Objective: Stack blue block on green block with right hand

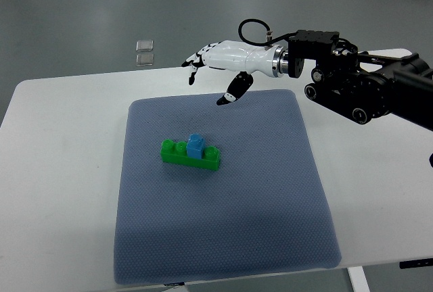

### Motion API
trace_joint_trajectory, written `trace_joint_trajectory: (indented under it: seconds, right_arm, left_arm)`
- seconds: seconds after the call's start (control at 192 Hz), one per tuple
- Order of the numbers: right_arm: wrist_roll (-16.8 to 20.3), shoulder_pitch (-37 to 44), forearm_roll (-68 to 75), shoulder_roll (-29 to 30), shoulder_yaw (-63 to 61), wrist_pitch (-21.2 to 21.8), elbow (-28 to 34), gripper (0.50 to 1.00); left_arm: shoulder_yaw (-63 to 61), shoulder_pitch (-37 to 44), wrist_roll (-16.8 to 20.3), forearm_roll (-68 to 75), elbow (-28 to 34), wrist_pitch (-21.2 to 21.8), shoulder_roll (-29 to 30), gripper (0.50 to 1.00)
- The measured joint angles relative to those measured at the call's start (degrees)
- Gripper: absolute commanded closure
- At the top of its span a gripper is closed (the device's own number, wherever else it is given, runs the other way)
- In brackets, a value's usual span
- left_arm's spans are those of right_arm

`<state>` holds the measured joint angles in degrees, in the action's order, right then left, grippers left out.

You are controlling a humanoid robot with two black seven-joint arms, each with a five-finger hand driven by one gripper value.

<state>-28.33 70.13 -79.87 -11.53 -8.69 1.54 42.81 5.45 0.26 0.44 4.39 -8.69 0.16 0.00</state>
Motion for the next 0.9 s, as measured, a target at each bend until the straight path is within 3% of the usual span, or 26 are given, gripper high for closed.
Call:
trace_joint_trajectory:
  seconds: [0.26,0.462,0.899]
  right_arm:
    - [0.2,-1.3,27.1,-1.4,-3.7,-0.5,-1.7,0.587]
    - [2.4,-5.2,47.7,-0.9,-9.8,-0.6,-4.8,0.587]
    - [4.4,-15.0,72.2,-0.2,-20.4,-0.6,-8.3,0.587]
  left_arm:
    - [0.0,0.0,0.0,0.0,0.0,0.0,0.0,0.500]
    - [0.0,0.0,0.0,0.0,0.0,0.0,0.0,0.500]
    - [0.0,0.0,0.0,0.0,0.0,0.0,0.0,0.500]
